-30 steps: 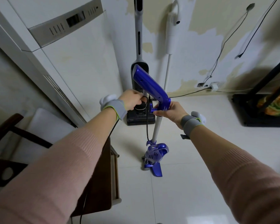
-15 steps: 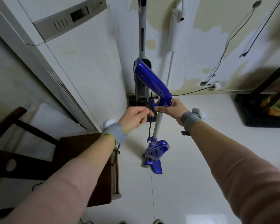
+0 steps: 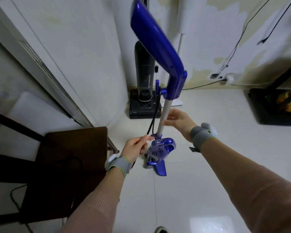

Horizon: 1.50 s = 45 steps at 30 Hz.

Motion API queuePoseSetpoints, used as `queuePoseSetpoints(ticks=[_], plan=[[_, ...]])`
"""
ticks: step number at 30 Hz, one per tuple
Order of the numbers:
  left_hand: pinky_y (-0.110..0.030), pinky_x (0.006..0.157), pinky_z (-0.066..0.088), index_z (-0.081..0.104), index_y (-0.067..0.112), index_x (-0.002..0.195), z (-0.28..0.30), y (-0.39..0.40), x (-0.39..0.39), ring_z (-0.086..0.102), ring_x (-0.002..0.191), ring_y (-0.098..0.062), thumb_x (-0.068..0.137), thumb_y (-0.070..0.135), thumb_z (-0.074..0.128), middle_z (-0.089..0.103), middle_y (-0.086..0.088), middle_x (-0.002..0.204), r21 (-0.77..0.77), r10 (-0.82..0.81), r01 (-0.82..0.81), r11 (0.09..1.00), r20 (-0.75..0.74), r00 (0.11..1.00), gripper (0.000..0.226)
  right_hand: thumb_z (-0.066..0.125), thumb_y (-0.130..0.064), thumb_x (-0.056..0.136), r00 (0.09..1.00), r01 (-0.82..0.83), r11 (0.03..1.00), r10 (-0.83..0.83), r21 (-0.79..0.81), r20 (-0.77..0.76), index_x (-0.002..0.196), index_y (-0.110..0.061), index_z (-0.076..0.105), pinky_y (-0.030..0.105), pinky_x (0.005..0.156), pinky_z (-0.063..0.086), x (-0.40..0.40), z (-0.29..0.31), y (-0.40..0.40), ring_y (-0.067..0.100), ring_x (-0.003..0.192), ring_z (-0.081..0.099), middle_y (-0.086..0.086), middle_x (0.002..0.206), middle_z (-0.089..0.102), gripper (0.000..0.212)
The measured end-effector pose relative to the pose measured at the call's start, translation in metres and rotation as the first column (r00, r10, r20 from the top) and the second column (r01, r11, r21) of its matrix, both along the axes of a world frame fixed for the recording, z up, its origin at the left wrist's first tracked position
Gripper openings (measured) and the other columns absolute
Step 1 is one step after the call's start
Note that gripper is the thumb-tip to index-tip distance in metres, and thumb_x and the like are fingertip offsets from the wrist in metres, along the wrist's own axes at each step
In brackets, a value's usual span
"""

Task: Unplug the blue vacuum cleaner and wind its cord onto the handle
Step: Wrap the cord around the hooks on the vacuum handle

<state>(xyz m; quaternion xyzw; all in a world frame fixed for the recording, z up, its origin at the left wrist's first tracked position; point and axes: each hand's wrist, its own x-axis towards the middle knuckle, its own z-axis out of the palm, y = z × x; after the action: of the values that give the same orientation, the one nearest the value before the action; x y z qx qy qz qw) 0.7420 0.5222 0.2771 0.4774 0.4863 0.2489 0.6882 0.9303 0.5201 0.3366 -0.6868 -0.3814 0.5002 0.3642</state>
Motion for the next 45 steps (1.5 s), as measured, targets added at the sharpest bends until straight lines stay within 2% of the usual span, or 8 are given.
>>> queuePoseSetpoints(ticks=[7,16,19,23,30,34,40,45], plan=[[-0.014,0.055,0.035,0.071,0.011,0.104,-0.101,-0.002,-0.003,0.038,0.047,-0.003,0.097,0.016,0.048,0.046,0.009,0.051,-0.003,-0.05,0.05,0.999,-0.027,0.998,0.024,0.057,-0.01,0.09,0.988,-0.015,1.0,0.013,0.009,0.156,0.119,-0.008,0.055,0.02,0.084,0.046,-0.011,-0.096,-0.009,0.016,0.106,0.059,0.007,0.116,0.064,0.029],[-0.016,0.055,0.047,0.068,0.007,0.102,-0.165,0.002,-0.018,0.045,0.042,-0.002,0.098,0.017,0.047,0.048,0.009,0.05,-0.204,-0.085,0.085,0.975,0.007,0.996,0.023,0.059,-0.023,0.089,0.879,0.127,0.972,-0.203,0.199,0.432,0.101,-0.005,0.058,0.047,0.086,0.053,-0.036,-0.153,0.006,0.03,0.093,0.066,0.013,0.098,0.071,0.023],[-0.022,0.069,0.059,0.065,0.007,0.101,-0.164,-0.01,-0.019,0.052,0.046,-0.002,0.099,0.016,0.043,0.05,0.004,0.065,-0.339,-0.043,0.09,0.936,0.144,0.989,0.024,0.057,-0.025,0.089,0.854,0.109,0.975,-0.192,0.194,0.484,0.101,-0.004,0.056,0.05,0.083,0.053,-0.037,-0.156,0.005,0.035,0.091,0.065,0.015,0.096,0.07,0.025],[-0.039,0.1,0.047,0.068,0.013,0.103,-0.166,-0.021,-0.02,0.052,0.046,-0.004,0.1,0.021,0.041,0.043,0.002,0.071,-0.401,-0.086,0.13,0.907,0.127,0.988,0.028,0.056,-0.025,0.09,0.846,0.08,0.977,-0.17,0.196,0.505,0.103,-0.003,0.055,0.05,0.083,0.053,-0.034,-0.155,0.004,0.035,0.091,0.065,0.015,0.096,0.07,0.025],[-0.026,0.061,0.061,0.064,0.001,0.109,-0.168,0.018,0.01,0.046,0.037,-0.003,0.098,0.01,0.045,0.043,-0.007,0.068,-0.218,-0.093,0.078,0.973,-0.061,0.994,0.024,0.056,-0.025,0.09,0.842,0.056,0.971,-0.172,0.234,0.511,0.103,-0.005,0.055,0.051,0.082,0.053,-0.032,-0.161,0.002,0.037,0.091,0.064,0.015,0.095,0.07,0.024],[-0.014,0.035,0.037,0.067,-0.003,0.106,-0.171,0.039,0.03,0.034,0.027,-0.002,0.096,0.014,0.051,0.045,-0.006,0.061,-0.074,-0.12,0.105,0.992,-0.251,0.96,0.026,0.056,-0.025,0.09,0.839,0.031,0.97,-0.156,0.24,0.522,0.103,-0.005,0.055,0.05,0.082,0.053,-0.027,-0.164,0.002,0.036,0.091,0.064,0.015,0.096,0.07,0.024],[-0.015,0.038,0.034,0.07,0.008,0.085,-0.186,0.059,0.045,0.041,0.04,-0.012,0.092,0.018,0.056,0.052,0.001,0.051,0.114,-0.076,0.132,0.985,-0.403,0.912,0.018,0.055,-0.026,0.09,0.838,0.015,0.969,-0.147,0.248,0.525,0.104,-0.006,0.054,0.051,0.081,0.054,-0.024,-0.166,0.005,0.036,0.091,0.065,0.015,0.096,0.07,0.025],[-0.029,0.065,0.047,0.066,0.002,0.115,-0.169,0.091,0.046,0.049,0.067,-0.021,0.093,0.002,0.047,0.058,-0.01,0.085,0.185,-0.019,0.131,0.974,-0.511,0.859,0.029,0.053,-0.023,0.091,0.848,-0.001,0.975,-0.117,0.222,0.516,0.104,-0.005,0.054,0.05,0.081,0.053,-0.024,-0.163,0.002,0.038,0.091,0.064,0.016,0.094,0.07,0.022]])
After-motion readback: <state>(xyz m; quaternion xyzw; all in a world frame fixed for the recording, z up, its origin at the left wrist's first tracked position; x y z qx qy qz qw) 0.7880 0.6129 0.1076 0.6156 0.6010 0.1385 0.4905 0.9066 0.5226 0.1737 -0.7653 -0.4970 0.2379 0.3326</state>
